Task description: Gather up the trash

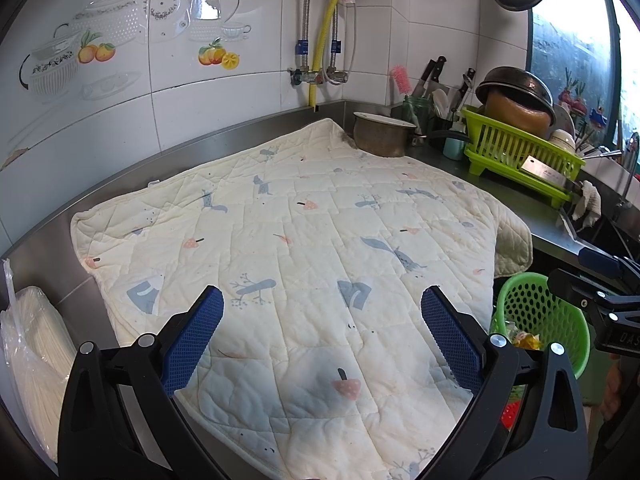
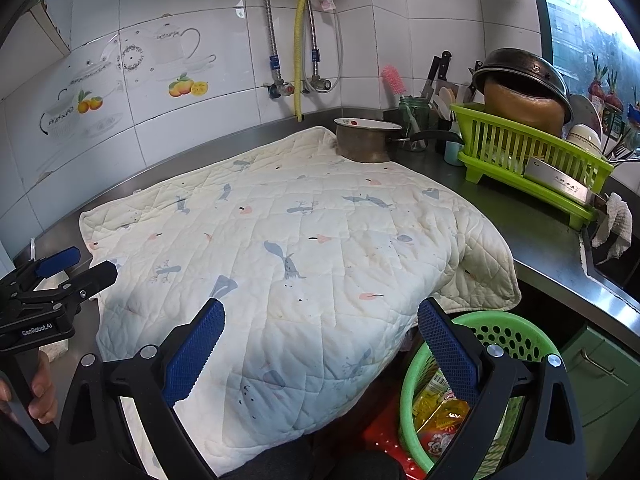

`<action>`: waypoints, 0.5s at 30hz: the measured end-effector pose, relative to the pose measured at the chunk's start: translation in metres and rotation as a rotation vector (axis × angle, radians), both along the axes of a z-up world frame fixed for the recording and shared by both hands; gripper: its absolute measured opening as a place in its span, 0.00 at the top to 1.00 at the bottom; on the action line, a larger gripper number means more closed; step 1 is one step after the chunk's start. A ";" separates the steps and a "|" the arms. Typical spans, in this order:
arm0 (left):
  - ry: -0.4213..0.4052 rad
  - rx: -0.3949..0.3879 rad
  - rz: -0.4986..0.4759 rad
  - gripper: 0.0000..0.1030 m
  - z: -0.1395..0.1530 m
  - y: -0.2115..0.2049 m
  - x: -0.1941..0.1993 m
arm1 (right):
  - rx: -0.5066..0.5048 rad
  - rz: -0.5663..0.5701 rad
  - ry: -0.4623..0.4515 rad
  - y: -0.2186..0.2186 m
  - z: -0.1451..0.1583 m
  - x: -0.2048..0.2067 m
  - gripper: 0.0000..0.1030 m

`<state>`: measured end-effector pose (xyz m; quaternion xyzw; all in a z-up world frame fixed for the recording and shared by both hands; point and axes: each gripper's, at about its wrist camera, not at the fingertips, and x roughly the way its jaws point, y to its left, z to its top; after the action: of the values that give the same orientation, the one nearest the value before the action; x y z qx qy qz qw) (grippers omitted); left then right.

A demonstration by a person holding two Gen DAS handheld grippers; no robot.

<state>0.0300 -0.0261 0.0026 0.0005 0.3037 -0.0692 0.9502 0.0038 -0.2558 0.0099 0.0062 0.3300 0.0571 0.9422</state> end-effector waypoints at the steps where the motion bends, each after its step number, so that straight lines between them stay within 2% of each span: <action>1: 0.000 0.000 0.000 0.05 0.000 0.000 0.000 | 0.000 0.001 0.001 0.000 0.000 0.000 0.09; 15: -0.012 0.004 0.009 0.05 0.001 0.003 0.001 | -0.001 0.004 0.001 0.001 -0.001 0.000 0.09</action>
<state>0.0308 -0.0233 0.0034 0.0013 0.2981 -0.0645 0.9524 0.0040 -0.2545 0.0093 0.0053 0.3305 0.0588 0.9419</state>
